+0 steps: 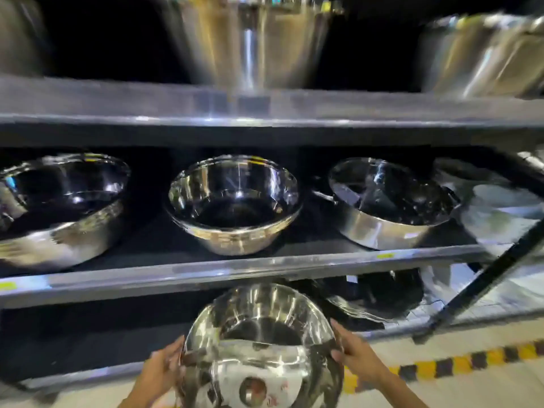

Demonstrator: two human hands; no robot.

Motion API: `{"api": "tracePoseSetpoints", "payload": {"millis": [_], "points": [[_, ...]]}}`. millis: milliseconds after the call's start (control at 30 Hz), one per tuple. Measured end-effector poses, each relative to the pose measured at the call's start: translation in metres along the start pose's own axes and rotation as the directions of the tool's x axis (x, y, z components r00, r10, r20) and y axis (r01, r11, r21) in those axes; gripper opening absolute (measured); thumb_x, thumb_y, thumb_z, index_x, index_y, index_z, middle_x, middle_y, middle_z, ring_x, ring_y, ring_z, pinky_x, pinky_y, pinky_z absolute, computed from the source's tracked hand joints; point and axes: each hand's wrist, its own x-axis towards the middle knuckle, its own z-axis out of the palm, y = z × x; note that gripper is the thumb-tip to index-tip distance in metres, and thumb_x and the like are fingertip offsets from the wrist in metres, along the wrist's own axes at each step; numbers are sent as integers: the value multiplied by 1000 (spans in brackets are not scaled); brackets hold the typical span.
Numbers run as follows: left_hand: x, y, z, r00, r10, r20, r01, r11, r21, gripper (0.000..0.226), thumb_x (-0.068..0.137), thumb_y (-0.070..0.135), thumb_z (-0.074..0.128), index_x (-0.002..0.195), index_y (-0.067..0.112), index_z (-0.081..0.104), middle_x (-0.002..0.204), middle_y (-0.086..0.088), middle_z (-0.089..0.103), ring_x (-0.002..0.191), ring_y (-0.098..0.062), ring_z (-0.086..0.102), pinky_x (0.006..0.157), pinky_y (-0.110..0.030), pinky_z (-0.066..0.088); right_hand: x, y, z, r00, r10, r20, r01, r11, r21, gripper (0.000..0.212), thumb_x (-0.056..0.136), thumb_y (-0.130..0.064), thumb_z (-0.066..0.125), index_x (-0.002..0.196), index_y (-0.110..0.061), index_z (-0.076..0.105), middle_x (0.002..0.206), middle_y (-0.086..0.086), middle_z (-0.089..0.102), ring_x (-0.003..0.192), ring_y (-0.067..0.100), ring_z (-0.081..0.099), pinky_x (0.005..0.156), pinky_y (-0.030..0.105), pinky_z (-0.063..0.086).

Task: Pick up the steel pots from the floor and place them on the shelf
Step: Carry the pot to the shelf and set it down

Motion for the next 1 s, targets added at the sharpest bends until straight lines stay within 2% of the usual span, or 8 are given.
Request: {"api": "tracePoseSetpoints", "payload": {"millis": [100, 167, 233, 300, 500, 633, 833, 1000], "points": [[71, -22, -2, 1000, 5, 8, -5, 1000, -2, 45, 66, 0, 72, 109, -7, 62, 76, -8, 56, 56, -15, 56, 54, -23, 51, 66, 16, 20, 994, -40, -101, 40, 999, -4, 67, 87, -7, 59, 145, -11, 25, 138, 11, 49, 123, 19, 50, 99, 23, 39], [110, -26, 6, 996, 44, -76, -44, 999, 0, 28, 74, -18, 64, 92, 3, 71, 67, -6, 55, 47, -10, 47, 47, -19, 47, 108, 24, 30, 984, -74, -164, 72, 997, -20, 64, 86, -8, 61, 143, -9, 31, 113, 4, 60, 105, 16, 54, 83, 14, 41], [145, -35, 11, 987, 119, -109, -120, 993, 0, 33, 77, -19, 60, 85, 9, 75, 73, -11, 63, 61, -11, 52, 44, -18, 47, 145, 33, 36, 969, -92, -231, 89, 996, -20, 54, 85, -10, 64, 135, -4, 44, 75, -6, 55, 73, 8, 51, 58, 11, 37], [177, -38, 13, 978, 173, -120, -179, 983, -44, 46, 78, -18, 60, 122, -4, 57, 101, -20, 63, 87, -19, 51, 42, -10, 46, 180, 41, 42, 957, -114, -265, 110, 993, -30, 55, 84, -10, 63, 135, -8, 44, 60, -7, 47, 57, 4, 44, 55, 14, 37], [230, -46, 31, 963, 258, -81, -262, 964, -39, 56, 82, -25, 46, 135, -8, 38, 99, -18, 42, 85, -28, 43, 41, -8, 46, 246, 48, 54, 931, -128, -341, 174, 979, 107, 63, 85, 4, 59, 141, -4, 33, 114, 10, 57, 101, 16, 45, 106, 34, 37], [255, -48, 36, 979, 190, -79, -191, 982, 2, 56, 84, -23, 46, 136, -7, 36, 100, -18, 43, 54, -11, 55, 39, -9, 47, 261, 46, 55, 928, -103, -358, 136, 989, 66, 59, 88, 2, 56, 142, -4, 33, 134, 22, 52, 116, 22, 51, 105, 33, 37], [277, -49, 38, 980, 180, -86, -183, 983, -27, 57, 84, -21, 47, 137, -9, 34, 107, -17, 51, 85, -27, 53, 43, -8, 51, 280, 44, 62, 930, -40, -366, 63, 997, 52, 50, 92, -1, 47, 141, -7, 35, 144, 18, 43, 133, 32, 40, 116, 37, 28], [277, -43, 41, 979, 176, -100, -180, 983, -34, 51, 84, -18, 49, 133, -9, 39, 81, 0, 57, 61, -16, 54, 38, -9, 47, 284, 34, 71, 875, -6, -484, -9, 1000, -29, 41, 94, -6, 40, 135, -9, 42, 135, 18, 54, 128, 35, 45, 108, 36, 33]]}}
